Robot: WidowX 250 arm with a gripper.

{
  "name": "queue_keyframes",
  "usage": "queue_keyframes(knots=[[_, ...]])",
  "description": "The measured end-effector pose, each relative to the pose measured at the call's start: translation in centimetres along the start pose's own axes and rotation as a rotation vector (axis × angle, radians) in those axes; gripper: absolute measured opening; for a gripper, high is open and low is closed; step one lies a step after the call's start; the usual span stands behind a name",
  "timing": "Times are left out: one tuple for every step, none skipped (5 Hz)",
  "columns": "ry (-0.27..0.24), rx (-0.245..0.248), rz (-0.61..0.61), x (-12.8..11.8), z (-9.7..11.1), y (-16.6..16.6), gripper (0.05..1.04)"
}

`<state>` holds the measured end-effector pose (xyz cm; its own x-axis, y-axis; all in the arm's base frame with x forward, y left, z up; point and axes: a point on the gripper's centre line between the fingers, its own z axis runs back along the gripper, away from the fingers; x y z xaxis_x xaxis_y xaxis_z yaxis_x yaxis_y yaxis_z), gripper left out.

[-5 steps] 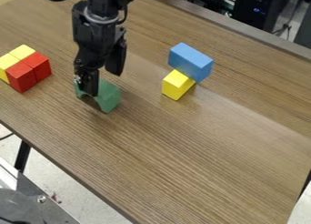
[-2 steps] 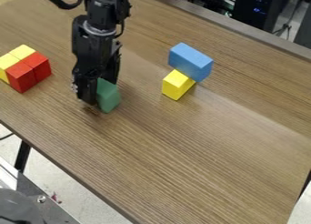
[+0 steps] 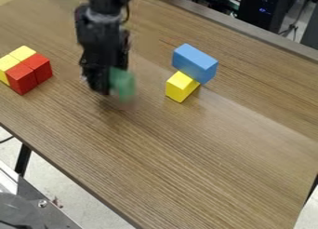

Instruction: Put the green object and put at the top

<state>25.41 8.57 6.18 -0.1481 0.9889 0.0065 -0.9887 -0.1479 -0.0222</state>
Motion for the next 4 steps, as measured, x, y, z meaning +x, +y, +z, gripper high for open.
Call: queue_keyframes(knots=[[0.078, -0.047, -0.016, -1.3, 2.9, -1.2, 0.598], [0.089, -0.085, -0.047, -1.9, 5.0, -2.3, 0.598], [0.08, -0.137, -0.187, -3.2, 6.3, -4.2, 0.598], [0.07, -0.141, -0.257, -4.0, 6.3, -5.2, 0.598]])
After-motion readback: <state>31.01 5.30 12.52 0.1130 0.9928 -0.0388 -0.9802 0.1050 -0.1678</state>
